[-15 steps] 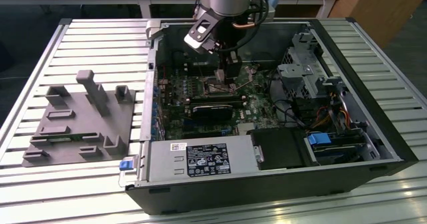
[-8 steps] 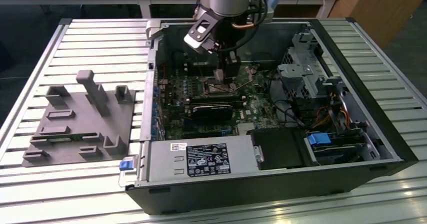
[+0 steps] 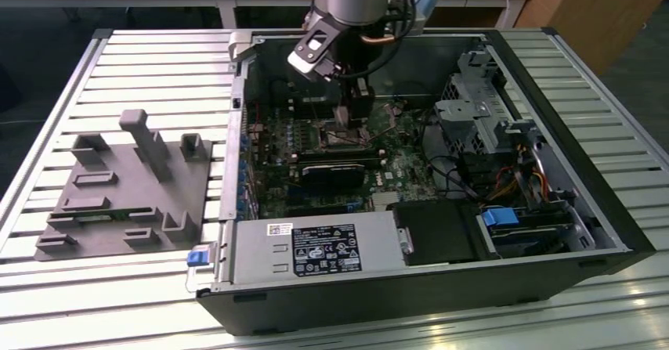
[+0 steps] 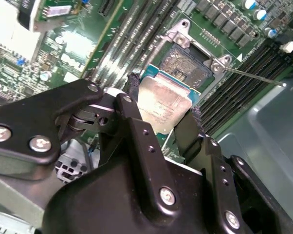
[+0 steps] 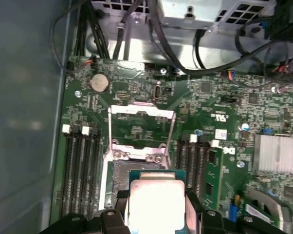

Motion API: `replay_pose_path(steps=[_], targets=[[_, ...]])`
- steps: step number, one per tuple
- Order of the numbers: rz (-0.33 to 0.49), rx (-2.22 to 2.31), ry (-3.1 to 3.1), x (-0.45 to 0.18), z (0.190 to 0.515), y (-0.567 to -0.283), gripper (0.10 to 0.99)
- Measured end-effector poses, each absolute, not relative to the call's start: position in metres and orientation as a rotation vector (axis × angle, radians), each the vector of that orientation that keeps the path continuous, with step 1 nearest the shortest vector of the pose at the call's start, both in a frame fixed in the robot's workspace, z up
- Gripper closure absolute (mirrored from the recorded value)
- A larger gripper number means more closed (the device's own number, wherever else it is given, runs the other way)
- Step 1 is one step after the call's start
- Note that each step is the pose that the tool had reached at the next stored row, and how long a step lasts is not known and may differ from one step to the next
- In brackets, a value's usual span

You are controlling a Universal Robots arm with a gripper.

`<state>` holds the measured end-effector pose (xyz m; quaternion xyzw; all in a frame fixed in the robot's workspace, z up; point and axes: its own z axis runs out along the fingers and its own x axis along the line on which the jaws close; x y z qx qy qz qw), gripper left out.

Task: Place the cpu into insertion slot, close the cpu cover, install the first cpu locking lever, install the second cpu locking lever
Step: 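Place the cpu into insertion slot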

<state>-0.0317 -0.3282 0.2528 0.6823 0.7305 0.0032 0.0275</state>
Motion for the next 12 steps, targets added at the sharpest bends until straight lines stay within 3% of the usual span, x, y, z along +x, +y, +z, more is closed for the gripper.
replay_pose_path(steps=[12], targets=[[-0.005,2.115,2.235,-0.032,0.238,-0.320,0.545]])
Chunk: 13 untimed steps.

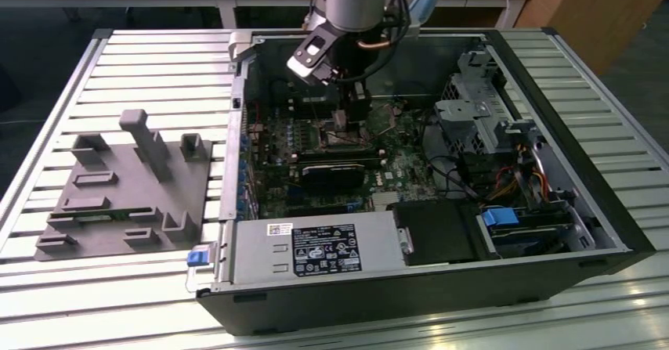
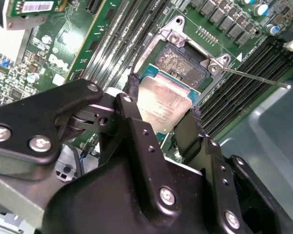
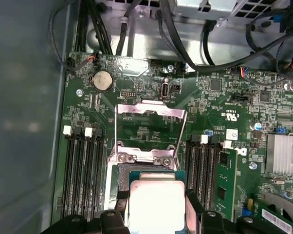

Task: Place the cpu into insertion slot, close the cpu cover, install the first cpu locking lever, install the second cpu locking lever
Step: 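Place the cpu into insertion slot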

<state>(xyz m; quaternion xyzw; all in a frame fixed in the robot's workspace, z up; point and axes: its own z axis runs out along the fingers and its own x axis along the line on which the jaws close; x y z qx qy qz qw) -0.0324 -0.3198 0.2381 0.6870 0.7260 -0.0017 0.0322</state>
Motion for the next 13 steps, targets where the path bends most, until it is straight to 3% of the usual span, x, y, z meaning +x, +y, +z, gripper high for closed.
replay_pose_path(steps=[13], targets=[[-0.007,2.156,2.195,-0.034,0.222,-0.312,0.545]])
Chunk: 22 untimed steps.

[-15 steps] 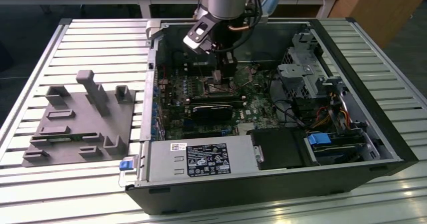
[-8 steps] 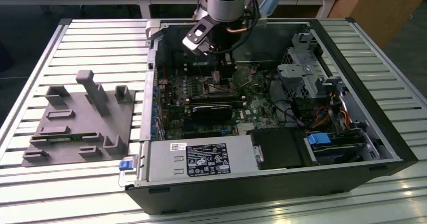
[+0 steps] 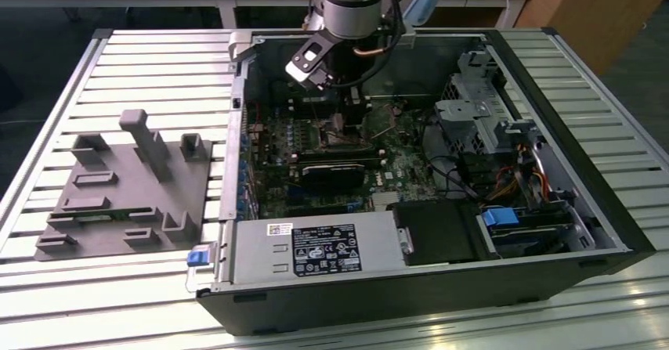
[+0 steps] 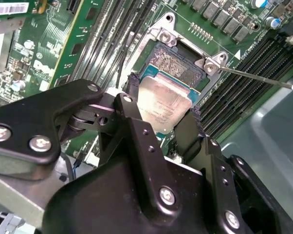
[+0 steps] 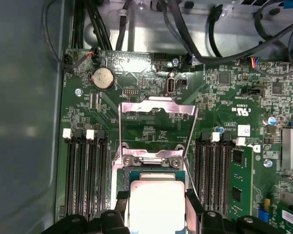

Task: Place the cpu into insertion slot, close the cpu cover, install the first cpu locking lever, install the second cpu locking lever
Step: 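Place the cpu into insertion slot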

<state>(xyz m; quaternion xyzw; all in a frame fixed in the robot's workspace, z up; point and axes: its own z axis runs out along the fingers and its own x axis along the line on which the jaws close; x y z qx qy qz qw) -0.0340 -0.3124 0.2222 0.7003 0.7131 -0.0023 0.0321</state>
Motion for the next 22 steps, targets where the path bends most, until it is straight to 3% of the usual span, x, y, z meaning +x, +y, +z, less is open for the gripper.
replay_pose_path(steps=[22], targets=[[-0.007,2.151,2.201,-0.040,0.201,-0.312,0.545]])
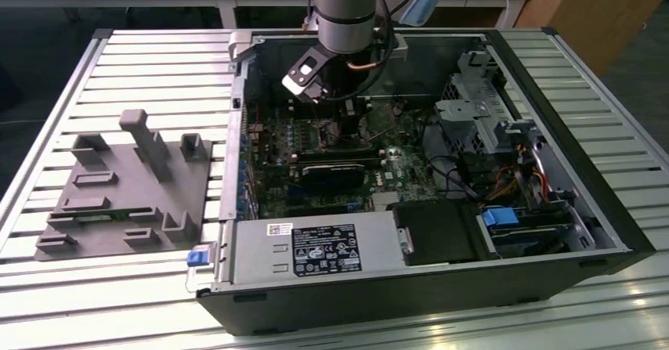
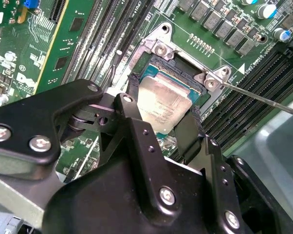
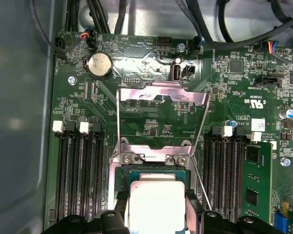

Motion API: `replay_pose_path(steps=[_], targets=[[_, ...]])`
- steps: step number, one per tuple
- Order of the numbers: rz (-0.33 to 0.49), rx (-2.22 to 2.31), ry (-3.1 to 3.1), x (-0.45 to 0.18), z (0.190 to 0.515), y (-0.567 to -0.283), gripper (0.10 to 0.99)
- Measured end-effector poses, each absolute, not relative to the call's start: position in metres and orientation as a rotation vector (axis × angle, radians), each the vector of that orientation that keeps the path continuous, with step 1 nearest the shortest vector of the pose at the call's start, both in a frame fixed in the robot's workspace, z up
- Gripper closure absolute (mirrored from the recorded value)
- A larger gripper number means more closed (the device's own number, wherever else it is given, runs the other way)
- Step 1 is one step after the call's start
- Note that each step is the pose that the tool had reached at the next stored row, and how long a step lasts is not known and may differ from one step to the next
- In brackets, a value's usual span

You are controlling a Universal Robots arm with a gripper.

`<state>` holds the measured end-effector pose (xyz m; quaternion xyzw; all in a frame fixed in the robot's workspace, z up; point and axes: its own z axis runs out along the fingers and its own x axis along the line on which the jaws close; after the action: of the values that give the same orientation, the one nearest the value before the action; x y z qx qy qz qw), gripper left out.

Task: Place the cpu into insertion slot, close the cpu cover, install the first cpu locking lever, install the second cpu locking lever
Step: 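Place the cpu into insertion slot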

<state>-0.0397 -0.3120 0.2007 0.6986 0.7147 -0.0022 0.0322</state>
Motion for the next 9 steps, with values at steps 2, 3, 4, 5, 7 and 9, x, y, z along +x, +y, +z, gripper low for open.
replay_pose_path(steps=[2,3,4,5,7,9], targets=[[-0.007,2.151,2.201,-0.0397,0.1999,-0.3121,0.545],[-0.007,2.151,2.201,-0.0397,0.1995,-0.3121,0.545],[-0.007,2.151,2.201,-0.0398,0.1990,-0.3120,0.545],[-0.007,2.151,2.201,-0.0398,0.1986,-0.3120,0.545],[-0.007,2.151,2.201,-0.0398,0.1977,-0.3120,0.545],[-0.007,2.151,2.201,-0.0398,0.1967,-0.3120,0.545]])
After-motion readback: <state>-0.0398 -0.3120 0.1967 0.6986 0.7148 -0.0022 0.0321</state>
